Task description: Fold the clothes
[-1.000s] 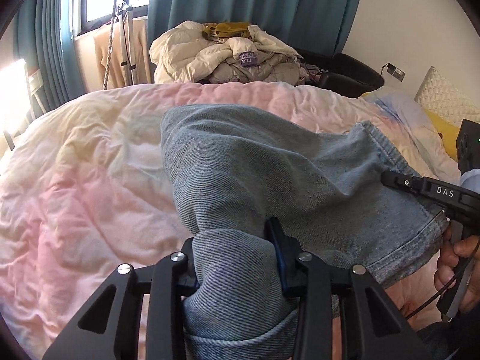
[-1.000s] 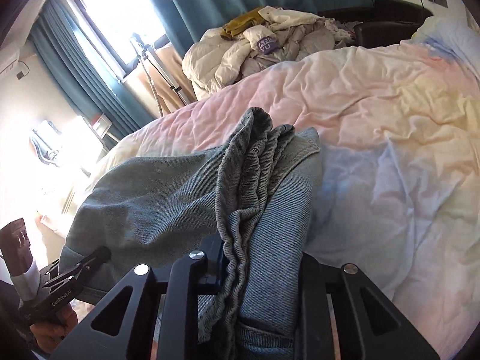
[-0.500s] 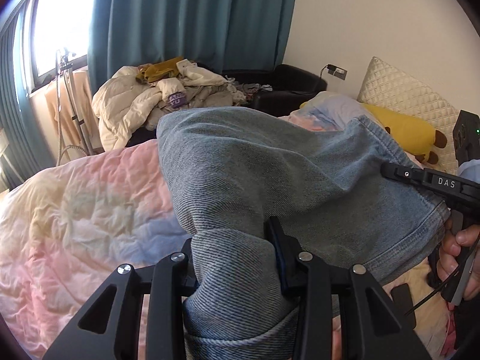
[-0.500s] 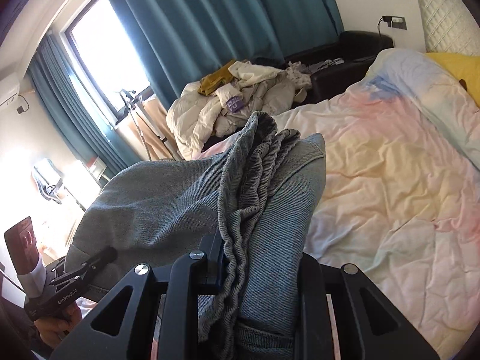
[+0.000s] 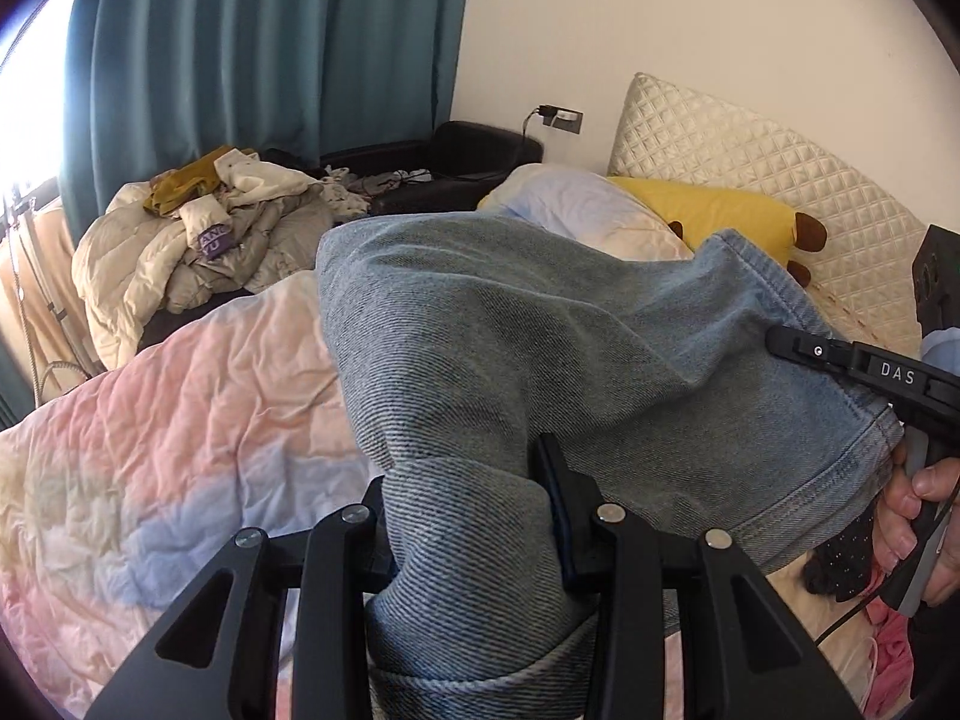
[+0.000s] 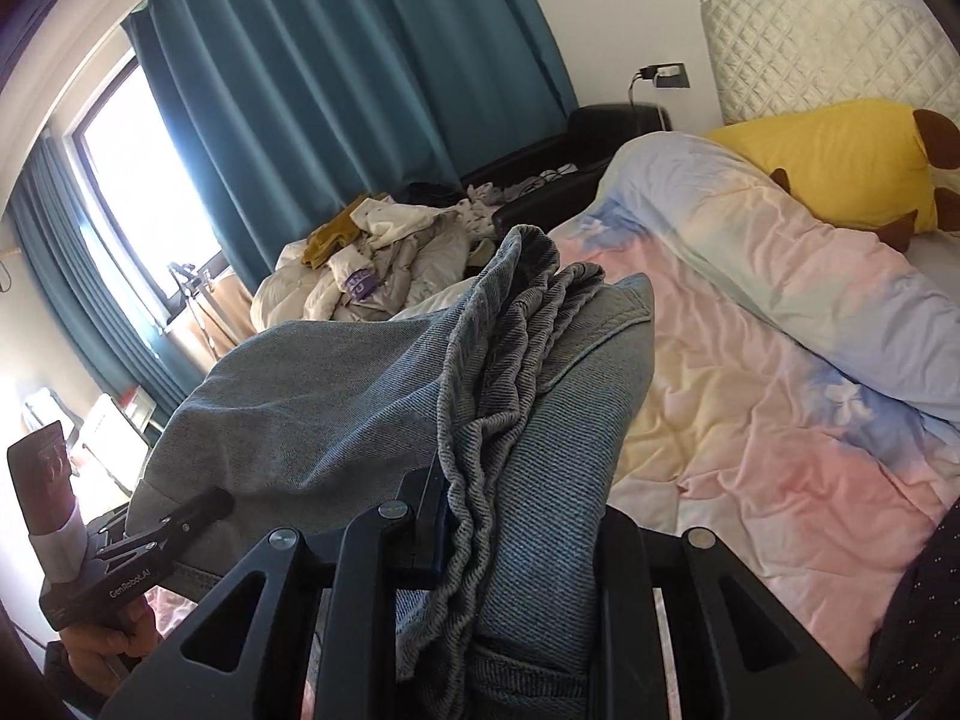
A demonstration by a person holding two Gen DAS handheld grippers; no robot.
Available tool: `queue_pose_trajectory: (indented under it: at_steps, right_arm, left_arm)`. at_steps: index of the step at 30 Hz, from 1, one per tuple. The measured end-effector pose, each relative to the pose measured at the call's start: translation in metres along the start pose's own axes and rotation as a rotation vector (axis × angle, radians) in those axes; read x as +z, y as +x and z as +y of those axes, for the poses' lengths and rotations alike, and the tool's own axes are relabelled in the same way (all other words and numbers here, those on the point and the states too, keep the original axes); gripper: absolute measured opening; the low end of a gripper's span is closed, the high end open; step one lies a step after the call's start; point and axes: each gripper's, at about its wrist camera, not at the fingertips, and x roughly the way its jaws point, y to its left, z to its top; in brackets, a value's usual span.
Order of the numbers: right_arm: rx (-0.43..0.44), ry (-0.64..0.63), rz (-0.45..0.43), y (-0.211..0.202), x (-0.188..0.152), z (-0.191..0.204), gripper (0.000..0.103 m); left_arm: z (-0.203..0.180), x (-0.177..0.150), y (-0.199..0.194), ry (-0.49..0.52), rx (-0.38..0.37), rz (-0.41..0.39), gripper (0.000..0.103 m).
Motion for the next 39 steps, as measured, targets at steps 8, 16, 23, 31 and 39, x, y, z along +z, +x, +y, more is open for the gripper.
queue_pose_trajectory:
  at_steps: [8, 16, 23, 31, 39]
  right_arm:
    - [-0.101, 0.061, -0.036, 0.018, -0.025, -0.080, 0.020]
    - [-0.196, 0.134, -0.021, 0.049, -0.066, -0.151, 0.020]
    - [-0.275, 0.162, 0.008, 0.081, -0.105, -0.191, 0.024]
    - [-0.298, 0.238, 0.019, 0.097, -0.124, -0.207, 0.033]
    - [-0.334, 0.293, 0.102, 0.075, -0.110, -0.199, 0.044]
  left_arm:
    - [-0.051, -0.005, 0.090, 0.040, -0.100, 0.064, 0.036]
    - [-0.086, -0.031, 0.168, 0.097, -0.154, 0.078, 0.036]
    - [-0.087, -0.052, 0.219, 0.132, -0.137, 0.097, 0.038]
    - [-0.086, -0.056, 0.226, 0.164, -0.142, 0.104, 0.043]
    - [-0.088, -0.052, 0.200, 0.194, -0.079, 0.171, 0.051]
